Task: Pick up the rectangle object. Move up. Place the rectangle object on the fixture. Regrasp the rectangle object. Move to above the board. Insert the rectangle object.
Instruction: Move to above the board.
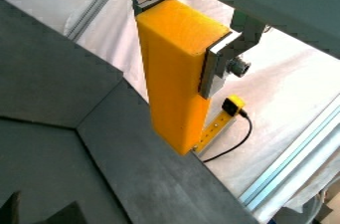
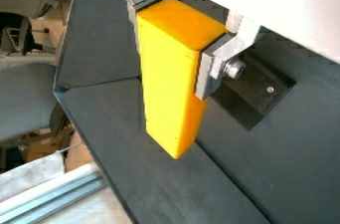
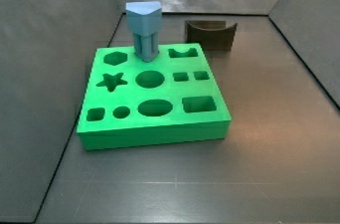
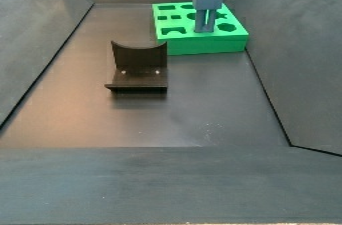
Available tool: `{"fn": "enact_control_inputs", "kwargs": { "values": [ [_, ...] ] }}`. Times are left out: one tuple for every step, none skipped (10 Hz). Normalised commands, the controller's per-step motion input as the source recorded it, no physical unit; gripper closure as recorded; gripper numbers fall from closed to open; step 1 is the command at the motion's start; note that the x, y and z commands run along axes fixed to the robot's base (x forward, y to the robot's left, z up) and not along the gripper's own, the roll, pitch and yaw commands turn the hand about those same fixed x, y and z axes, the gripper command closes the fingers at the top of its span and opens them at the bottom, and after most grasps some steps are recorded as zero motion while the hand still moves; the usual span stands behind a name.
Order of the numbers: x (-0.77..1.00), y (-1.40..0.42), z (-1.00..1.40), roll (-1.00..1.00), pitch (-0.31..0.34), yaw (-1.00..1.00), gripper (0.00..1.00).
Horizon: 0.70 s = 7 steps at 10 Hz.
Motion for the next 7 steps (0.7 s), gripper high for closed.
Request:
{"fn": "enact_control_inputs", "kwargs": {
  "values": [
    [-0.06,0.02,0.27,-0.09,0.076,-0.05,1.0],
    [-0.56,-1.0,0.27,-1.0,0.013,-0.14,1.0],
    [-0.57,-1.0,0.27,-1.0,0.008,-0.13,1.0],
    [-0.6,-1.0,0.29,-1.0,0.007,-0.13,1.0],
    [-0.63,-1.0,0.27,-1.0,0.005,-0.14,1.0],
    [-0.65,-1.0,0.29,-1.0,0.006,-0.14,1.0],
    [-0.68,-1.0,0.31,-1.0,0.006,-0.14,1.0]
  ]
}}
